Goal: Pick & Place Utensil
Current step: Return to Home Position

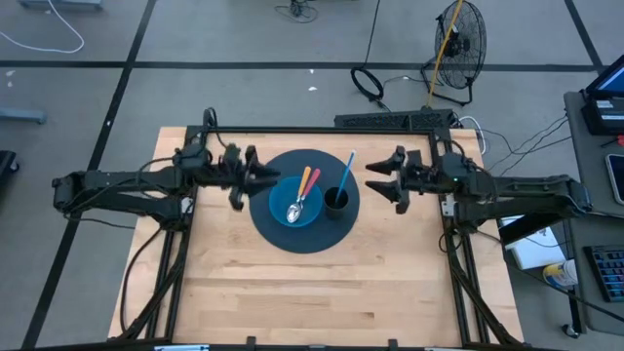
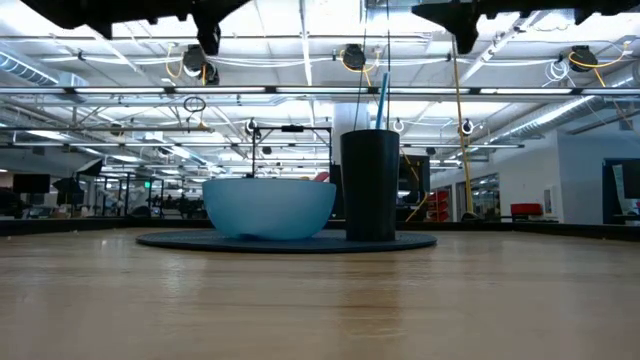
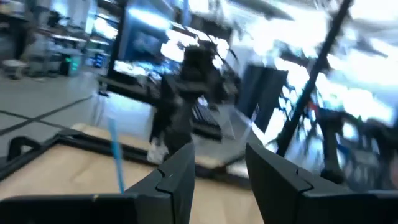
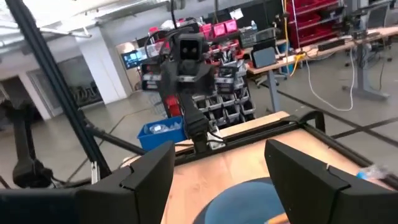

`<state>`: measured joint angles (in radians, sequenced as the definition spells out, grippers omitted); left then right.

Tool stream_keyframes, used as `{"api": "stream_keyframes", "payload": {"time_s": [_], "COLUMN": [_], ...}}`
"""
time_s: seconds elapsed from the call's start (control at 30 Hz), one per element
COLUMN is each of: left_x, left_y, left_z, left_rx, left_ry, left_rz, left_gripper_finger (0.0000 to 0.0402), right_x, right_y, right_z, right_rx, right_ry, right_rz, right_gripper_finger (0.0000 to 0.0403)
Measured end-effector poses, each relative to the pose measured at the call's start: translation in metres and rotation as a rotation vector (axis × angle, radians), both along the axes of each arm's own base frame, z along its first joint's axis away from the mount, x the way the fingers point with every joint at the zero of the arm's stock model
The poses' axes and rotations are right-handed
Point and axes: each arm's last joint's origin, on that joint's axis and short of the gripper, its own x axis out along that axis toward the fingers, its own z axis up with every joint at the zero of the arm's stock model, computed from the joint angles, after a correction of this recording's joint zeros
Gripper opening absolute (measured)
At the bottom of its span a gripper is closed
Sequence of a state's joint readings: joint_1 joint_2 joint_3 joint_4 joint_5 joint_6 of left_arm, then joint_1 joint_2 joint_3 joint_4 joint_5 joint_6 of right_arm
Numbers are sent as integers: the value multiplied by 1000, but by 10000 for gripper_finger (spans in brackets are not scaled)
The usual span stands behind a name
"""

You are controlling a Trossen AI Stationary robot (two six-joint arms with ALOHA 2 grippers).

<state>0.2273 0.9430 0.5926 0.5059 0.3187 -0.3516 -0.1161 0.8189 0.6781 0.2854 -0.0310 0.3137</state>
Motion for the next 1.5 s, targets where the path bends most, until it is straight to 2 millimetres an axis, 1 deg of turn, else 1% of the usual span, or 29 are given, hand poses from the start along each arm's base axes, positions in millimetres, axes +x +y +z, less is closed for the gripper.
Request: {"api": "stream_keyframes", "payload": {"time_s": [0.13,0.27,0.33,0.43,0.53,0.6,0.7,0.87,0.93,1.07,1.1,1.17,1.23,1.27,1.37,1.5], "left_x": [-4,-16,-26,-40,-54,-63,-72,-80,-83,-89,-91,-90,-90,-90,-90,-89], "left_y": [-21,-38,-41,-42,-42,-41,-39,-39,-39,-39,-39,-39,-39,-39,-39,-39], "left_z": [0,3,5,3,0,-7,-26,-58,-71,-95,-99,-101,-101,-102,-102,-104], "left_rx": [128,214,232,249,253,242,197,154,140,82,67,55,47,45,39,21], "left_ry": [24,41,60,68,31,21,21,-96,-143,-210,-221,-195,-191,-189,-184,-168], "left_rz": [-36,-11,10,36,58,87,119,137,142,140,136,132,129,128,126,120], "left_gripper_finger": [147,147,147,147,147,147,147,147,147,147,147,147,147,147,147,147], "right_x": [-16,-35,-46,-61,-70,-75,-78,-77,-75,-74,-74,-75,-77,-78,-77,-79], "right_y": [5,6,7,9,9,9,9,9,9,10,10,10,11,11,11,12], "right_z": [4,5,3,-3,-6,-11,-26,-65,-81,-113,-120,-133,-126,-124,-128,-125], "right_rx": [-26,83,84,10,-17,-41,-69,-29,-10,30,48,89,121,132,133,106], "right_ry": [13,37,74,154,159,157,170,194,161,37,11,-23,-115,-130,-89,-124], "right_rz": [16,13,13,12,-23,-43,-44,-40,-34,14,16,21,31,33,38,54], "right_gripper_finger": [247,247,247,247,247,247,247,247,247,247,247,247,247,247,247,247]}}
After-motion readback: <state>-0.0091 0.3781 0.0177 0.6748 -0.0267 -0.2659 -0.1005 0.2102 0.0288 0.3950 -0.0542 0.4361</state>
